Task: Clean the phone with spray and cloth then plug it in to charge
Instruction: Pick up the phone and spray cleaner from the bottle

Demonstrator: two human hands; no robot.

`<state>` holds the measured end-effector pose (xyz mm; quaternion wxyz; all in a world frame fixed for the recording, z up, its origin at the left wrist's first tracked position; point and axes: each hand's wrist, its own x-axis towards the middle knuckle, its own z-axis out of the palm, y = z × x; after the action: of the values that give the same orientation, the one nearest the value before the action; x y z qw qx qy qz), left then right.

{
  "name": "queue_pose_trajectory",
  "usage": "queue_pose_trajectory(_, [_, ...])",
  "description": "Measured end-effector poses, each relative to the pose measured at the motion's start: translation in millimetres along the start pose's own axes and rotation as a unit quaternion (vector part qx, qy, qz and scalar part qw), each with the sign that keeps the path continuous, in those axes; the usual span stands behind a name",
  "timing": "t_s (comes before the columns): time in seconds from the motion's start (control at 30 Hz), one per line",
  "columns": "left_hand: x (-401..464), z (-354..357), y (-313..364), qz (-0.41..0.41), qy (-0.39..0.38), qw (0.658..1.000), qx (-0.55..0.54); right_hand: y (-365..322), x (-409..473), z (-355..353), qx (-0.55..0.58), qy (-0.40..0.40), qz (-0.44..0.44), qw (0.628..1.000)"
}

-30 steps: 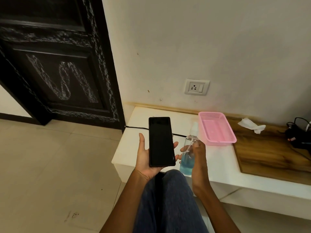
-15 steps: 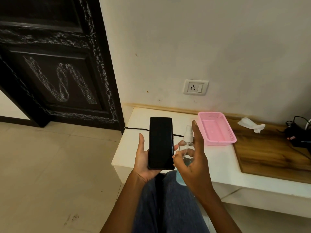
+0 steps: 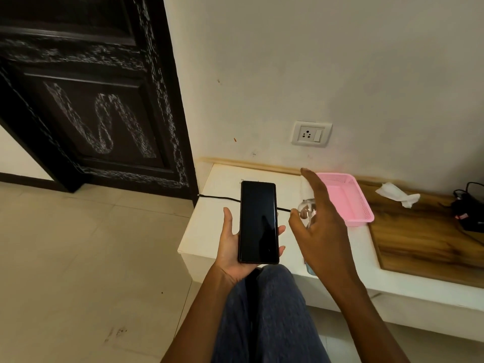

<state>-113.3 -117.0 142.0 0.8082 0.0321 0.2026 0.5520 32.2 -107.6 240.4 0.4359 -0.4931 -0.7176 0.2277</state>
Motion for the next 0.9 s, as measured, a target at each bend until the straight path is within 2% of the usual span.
queue_pose_trajectory(0.2, [1,6,-3,-0.008,0.024,1.0,0.014,11,8,16,-0.059,-0.076,0.061,0.993])
queue_pose_trajectory(0.4, [2,3,-3,-0.006,0.022,1.0,0.009,3,6,14,-0.047,-0.04,0.04,0.997])
queue_pose_trajectory(0.5, [3,0,-2,-0.004,0.027,1.0,0.005,1,-1,9,-0.052,-0.052,0.032,0.997])
queue_pose_trajectory(0.63, [3,-1,0,0.0,0.029,1.0,0.0,2,-12,8,-0.066,-0.082,0.066,0.992])
queue_pose_trajectory(0.9, [8,-5,7,0.014,0.01,1.0,0.01,6,-31,8,-0.081,-0.073,0.055,0.993])
